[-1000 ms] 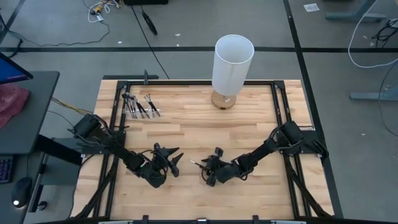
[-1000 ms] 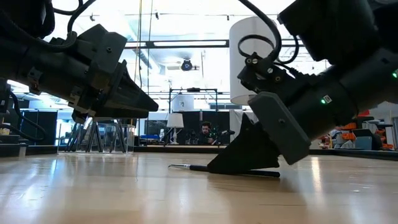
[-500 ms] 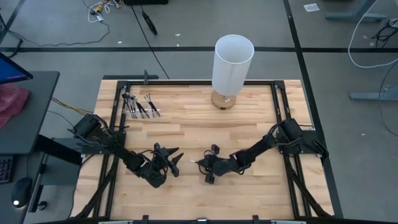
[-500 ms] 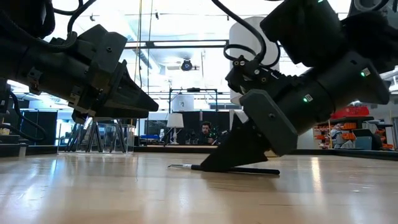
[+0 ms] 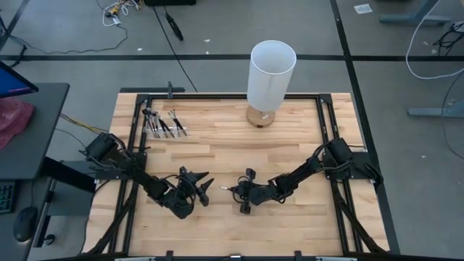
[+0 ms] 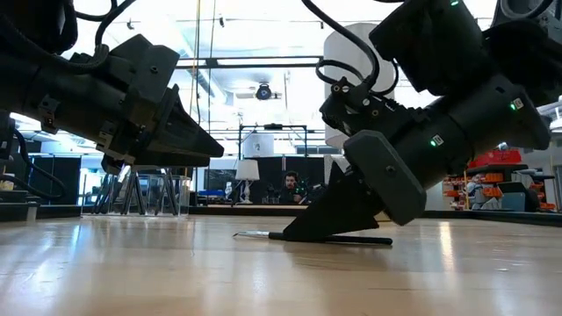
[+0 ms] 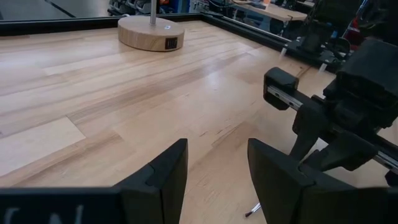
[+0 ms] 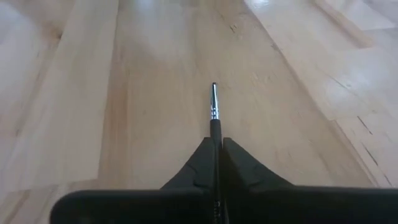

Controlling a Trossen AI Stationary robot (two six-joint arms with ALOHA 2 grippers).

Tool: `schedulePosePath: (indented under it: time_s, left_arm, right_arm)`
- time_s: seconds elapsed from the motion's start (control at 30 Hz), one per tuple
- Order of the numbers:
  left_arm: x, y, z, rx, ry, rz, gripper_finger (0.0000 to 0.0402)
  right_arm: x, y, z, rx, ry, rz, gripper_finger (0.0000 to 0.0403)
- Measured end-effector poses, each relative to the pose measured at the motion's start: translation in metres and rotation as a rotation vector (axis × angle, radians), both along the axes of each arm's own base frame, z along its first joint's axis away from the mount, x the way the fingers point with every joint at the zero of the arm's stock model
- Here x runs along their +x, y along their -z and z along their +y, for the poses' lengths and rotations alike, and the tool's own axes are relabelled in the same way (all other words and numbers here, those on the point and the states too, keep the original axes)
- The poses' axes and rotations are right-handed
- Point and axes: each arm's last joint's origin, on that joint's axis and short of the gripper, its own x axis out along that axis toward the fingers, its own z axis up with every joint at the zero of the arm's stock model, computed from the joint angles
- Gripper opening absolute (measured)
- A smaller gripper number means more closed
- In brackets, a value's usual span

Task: Put items in baskets/containers
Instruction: Put the black liner brush into the transparent organizer

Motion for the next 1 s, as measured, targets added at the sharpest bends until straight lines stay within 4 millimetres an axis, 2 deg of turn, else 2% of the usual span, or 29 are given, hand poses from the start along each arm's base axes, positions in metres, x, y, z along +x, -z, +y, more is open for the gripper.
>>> schedulePosePath:
  time_s: [0.2,0.47,0.7,1.0]
  left_arm:
    - [-0.005,-0.001,-0.009,0.057,0.054,0.034,0.0172]
    - [-0.009,-0.019,-0.032,0.222,0.207,0.038,0.0172]
    - [-0.010,-0.029,-0.044,0.290,0.386,0.029,0.0172]
    - [-0.003,-0.038,-0.048,0.270,0.599,-0.048,0.0172]
  right_arm:
    - [-0.007,-0.004,0.010,-0.046,0.025,-0.037,0.0007]
    - [-0.016,-0.027,0.033,-0.050,-0.020,-0.105,0.0006]
    - [-0.018,-0.058,0.061,-0.045,-0.130,-0.335,0.0006]
    - [-0.029,-0.112,0.090,-0.044,-0.350,-0.687,0.0006]
